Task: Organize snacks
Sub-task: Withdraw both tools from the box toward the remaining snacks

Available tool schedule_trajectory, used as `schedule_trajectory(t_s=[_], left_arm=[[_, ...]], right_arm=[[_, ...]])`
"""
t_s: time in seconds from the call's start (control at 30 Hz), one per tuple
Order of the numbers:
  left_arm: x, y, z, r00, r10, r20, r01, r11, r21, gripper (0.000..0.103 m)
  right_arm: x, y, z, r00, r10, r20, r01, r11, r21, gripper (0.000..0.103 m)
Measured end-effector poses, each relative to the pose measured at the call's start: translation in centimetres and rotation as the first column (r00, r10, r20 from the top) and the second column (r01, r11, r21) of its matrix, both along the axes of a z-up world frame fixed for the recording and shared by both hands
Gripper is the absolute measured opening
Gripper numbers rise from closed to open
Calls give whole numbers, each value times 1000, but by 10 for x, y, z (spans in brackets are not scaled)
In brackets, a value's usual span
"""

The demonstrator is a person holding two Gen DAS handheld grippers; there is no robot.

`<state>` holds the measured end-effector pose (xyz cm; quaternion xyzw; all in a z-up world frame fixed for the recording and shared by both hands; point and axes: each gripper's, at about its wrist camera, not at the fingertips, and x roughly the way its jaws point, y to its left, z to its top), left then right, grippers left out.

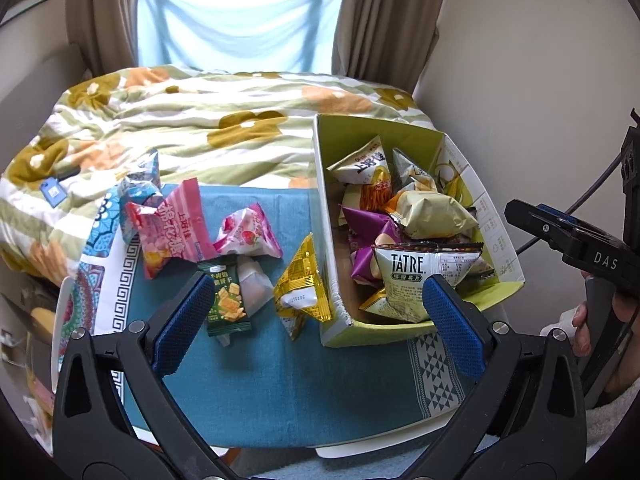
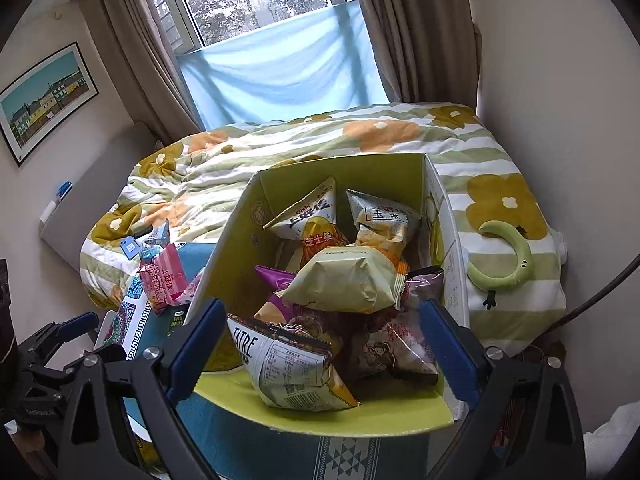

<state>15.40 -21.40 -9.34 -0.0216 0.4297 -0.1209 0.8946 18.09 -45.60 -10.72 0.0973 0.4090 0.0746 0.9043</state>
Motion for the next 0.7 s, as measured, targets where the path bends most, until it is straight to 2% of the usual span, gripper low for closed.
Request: schedule_trajectory(t_s=[0.17, 0.4, 0.7], left_arm=[[-12, 20, 14, 999, 42, 28, -43, 999, 26, 103], [-21, 73, 22, 990, 130, 52, -132, 991, 33, 103], [22, 166, 36, 980, 189, 64, -189, 982, -14, 103]], right_arm=[[-8, 10, 17, 999, 23, 39, -23, 1000, -17, 97], [-10, 38, 31, 992, 90, 90, -93, 995, 27, 97], [5, 109, 47, 977, 163, 138, -163, 987, -15, 97]])
